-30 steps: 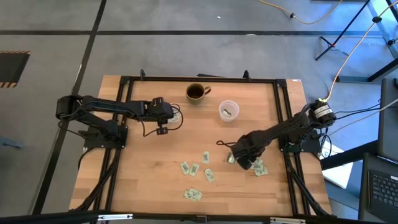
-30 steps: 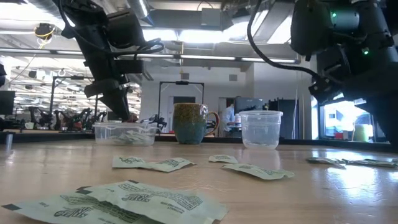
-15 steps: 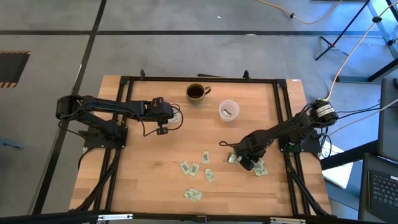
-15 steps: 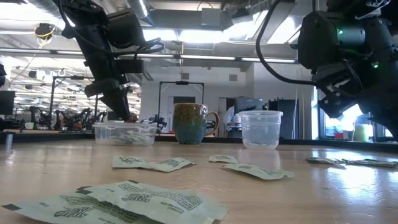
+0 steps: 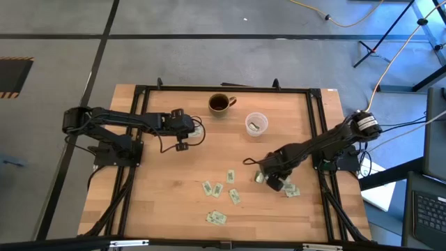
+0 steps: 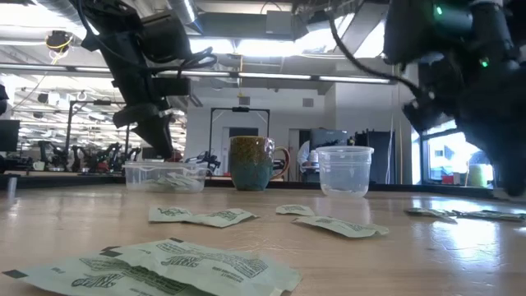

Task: Pick and place Stevia / Truvia into bins
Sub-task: Put the light green stevia packet into the left transparent container

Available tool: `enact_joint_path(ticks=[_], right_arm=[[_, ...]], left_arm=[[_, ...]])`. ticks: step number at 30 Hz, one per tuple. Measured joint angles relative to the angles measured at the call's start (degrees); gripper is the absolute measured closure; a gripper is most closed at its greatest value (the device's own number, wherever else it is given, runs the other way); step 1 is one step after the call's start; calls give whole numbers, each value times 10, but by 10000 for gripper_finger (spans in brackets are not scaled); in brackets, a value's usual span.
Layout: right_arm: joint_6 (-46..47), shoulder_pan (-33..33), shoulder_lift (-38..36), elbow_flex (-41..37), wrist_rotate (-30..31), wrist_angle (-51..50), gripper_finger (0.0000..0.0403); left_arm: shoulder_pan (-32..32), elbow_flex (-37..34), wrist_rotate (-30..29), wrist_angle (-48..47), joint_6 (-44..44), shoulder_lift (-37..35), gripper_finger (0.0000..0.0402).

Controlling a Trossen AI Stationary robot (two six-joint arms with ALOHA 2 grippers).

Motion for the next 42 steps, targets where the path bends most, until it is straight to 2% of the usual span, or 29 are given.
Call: enact_joint_path(ticks=[3, 6, 9, 14, 17, 21, 25, 35, 42], right_arm=[[-46, -1, -10, 32, 21, 1, 391], [-118, -2, -16, 69, 51, 13, 391], [-220, -9, -18, 109, 81, 64, 391], [-433, -28, -18, 160, 86, 198, 390], [-528, -42, -19, 181, 86, 245, 390], [-603, -63, -19, 189, 87, 314, 390], [-637, -79, -19, 190, 84, 380, 390], [-662, -86, -19, 190, 73, 483, 390], [-676, -86, -19, 190, 26, 528, 390]], left_arm=[[0, 0, 12, 21, 16, -3, 344], [0, 0, 58, 64, 30, -3, 340], [0, 0, 144, 142, 47, -3, 333], [-1, 0, 322, 283, 76, -3, 321], [-8, 0, 382, 345, 91, -3, 313], [-30, 0, 392, 405, 112, -3, 300], [-56, 0, 391, 427, 132, -3, 287], [-92, 0, 366, 476, 142, -3, 281], [-92, 0, 366, 513, 142, -2, 281]])
